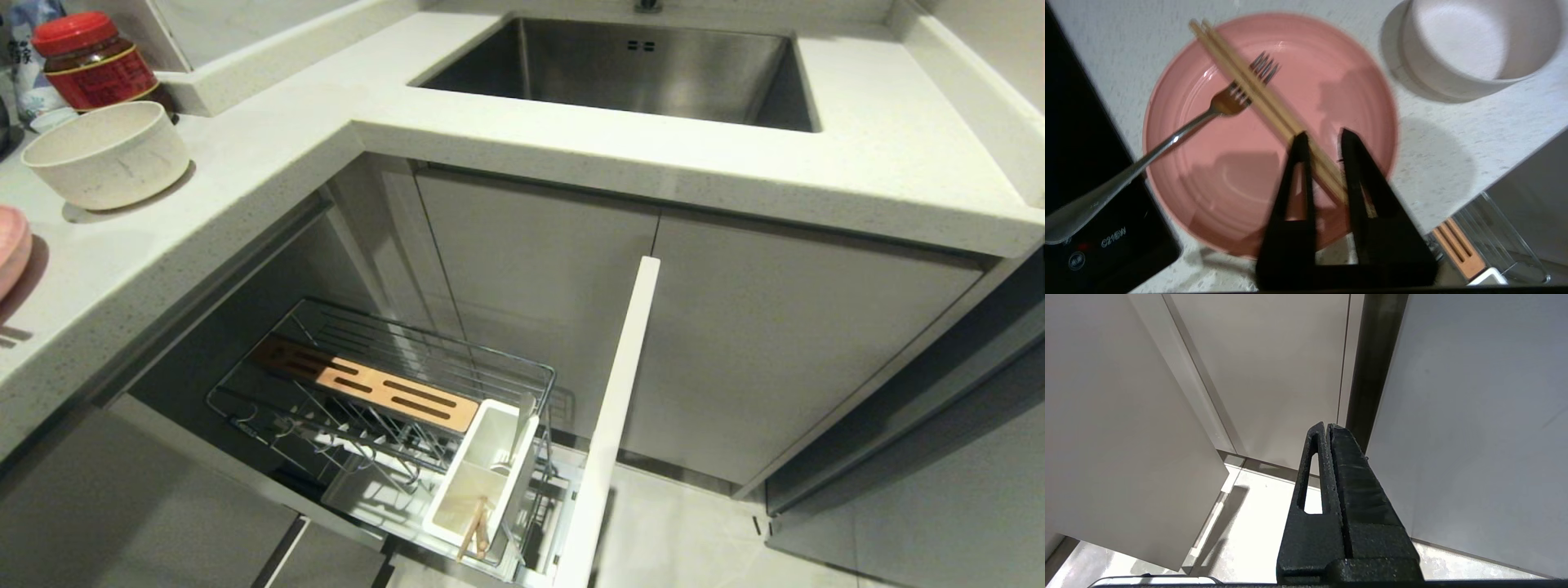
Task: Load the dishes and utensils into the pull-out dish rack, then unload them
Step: Pick up the chopsticks and place it in the cupboard
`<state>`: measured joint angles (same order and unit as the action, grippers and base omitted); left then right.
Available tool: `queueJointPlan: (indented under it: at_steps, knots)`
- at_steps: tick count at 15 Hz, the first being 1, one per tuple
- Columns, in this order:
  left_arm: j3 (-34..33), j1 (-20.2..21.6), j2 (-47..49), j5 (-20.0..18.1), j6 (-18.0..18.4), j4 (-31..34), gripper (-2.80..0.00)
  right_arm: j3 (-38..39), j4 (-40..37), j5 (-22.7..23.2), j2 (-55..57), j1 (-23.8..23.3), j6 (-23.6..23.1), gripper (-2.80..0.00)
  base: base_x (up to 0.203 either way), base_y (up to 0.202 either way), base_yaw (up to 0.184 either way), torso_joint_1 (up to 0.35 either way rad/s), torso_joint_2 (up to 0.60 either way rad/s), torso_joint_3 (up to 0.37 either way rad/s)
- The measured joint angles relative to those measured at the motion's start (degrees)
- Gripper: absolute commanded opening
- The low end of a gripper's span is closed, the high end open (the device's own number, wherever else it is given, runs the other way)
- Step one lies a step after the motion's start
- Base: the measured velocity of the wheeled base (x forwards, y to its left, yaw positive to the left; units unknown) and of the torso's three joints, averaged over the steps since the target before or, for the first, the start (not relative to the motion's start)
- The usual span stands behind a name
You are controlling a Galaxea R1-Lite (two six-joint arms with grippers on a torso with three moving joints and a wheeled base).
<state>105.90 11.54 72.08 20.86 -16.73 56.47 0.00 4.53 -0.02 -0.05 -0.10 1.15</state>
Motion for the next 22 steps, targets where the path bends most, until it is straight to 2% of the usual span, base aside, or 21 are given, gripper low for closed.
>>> queueJointPlan:
  at_steps: [4,9,13,17,22]
  knots:
    - [1.27,0.69,2.06,0.02,-3.73,0.92,0.0,0.0,-0.02,0.02,0.0,0.0,0.0,-2.8,0.0,0.0,0.0,0.0,0.0,0.0]
    - [1.55,0.66,3.57,-0.33,-15.56,4.06,0.0,0.0,-0.02,-0.01,0.0,0.0,0.0,-2.8,0.0,0.0,0.0,0.0,0.0,0.0]
    - [-2.03,1.1,4.3,-0.52,-20.23,3.93,0.0,0.0,-0.02,-0.01,0.0,0.0,-0.02,-2.8,0.0,0.0,0.0,0.0,0.0,0.0]
    - [-4.28,1.9,6.33,-2.01,-22.69,3.25,0.0,0.0,0.0,0.01,0.0,0.0,-0.02,-2.8,0.0,0.0,0.0,0.0,0.0,0.0]
    - [-4.24,3.15,8.9,-2.73,-23.02,3.03,0.0,0.0,0.0,-0.01,0.0,0.0,0.0,-2.8,0.0,0.0,0.0,0.0,0.0,0.0]
